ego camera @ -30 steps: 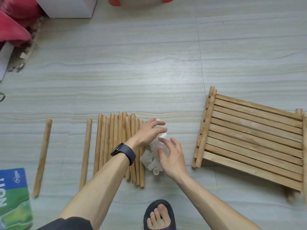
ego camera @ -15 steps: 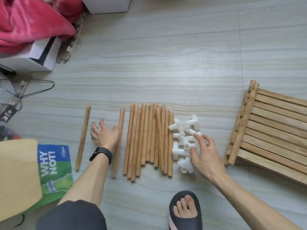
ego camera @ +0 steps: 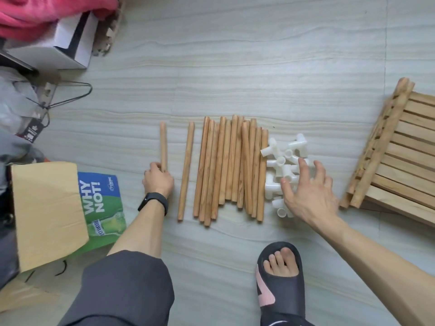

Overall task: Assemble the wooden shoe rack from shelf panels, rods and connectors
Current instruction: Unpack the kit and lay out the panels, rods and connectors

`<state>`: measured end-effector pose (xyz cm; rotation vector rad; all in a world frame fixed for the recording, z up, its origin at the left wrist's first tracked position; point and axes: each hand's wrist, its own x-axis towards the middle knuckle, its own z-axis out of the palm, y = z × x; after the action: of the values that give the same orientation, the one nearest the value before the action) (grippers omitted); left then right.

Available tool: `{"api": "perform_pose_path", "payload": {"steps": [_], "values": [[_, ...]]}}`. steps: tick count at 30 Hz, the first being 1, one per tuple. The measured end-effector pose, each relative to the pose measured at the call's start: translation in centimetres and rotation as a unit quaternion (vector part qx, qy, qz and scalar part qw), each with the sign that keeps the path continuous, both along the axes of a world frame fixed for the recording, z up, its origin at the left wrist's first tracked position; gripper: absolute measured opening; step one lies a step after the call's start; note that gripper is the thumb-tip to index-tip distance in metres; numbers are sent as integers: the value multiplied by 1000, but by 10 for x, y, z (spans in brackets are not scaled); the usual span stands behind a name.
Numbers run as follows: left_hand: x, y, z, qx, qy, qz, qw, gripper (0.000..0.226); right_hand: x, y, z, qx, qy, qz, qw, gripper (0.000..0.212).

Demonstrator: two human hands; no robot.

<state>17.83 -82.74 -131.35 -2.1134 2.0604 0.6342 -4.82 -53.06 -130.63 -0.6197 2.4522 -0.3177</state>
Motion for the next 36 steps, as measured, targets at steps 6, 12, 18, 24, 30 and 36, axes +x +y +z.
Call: {"api": "perform_pose_path", "payload": {"steps": [6, 12, 18, 24, 30, 36], "values": [[-25, 52, -6, 35, 170, -6, 985, 37, -3, 0, 4, -16, -21, -5, 1000, 68], [-57, 99, -9, 97, 54, -131, 985, 115, -2, 5, 2, -35, -42, 6, 998, 73], [-65, 113, -12, 77, 22, -155, 985, 110, -4, 22, 1, -59, -51, -32, 996, 81], [-75, 119, -12, 68, 22, -191, 979, 104, 15, 46, 2, -108, -91, -40, 989, 114], [-84, 116, -9, 113, -3, -188, 976, 118, 25, 56, -16, -103, -68, 46, 991, 118], [-83, 111, -5, 126, -15, -198, 972, 119, 11, 37, -21, -105, -38, 31, 993, 91]]}}
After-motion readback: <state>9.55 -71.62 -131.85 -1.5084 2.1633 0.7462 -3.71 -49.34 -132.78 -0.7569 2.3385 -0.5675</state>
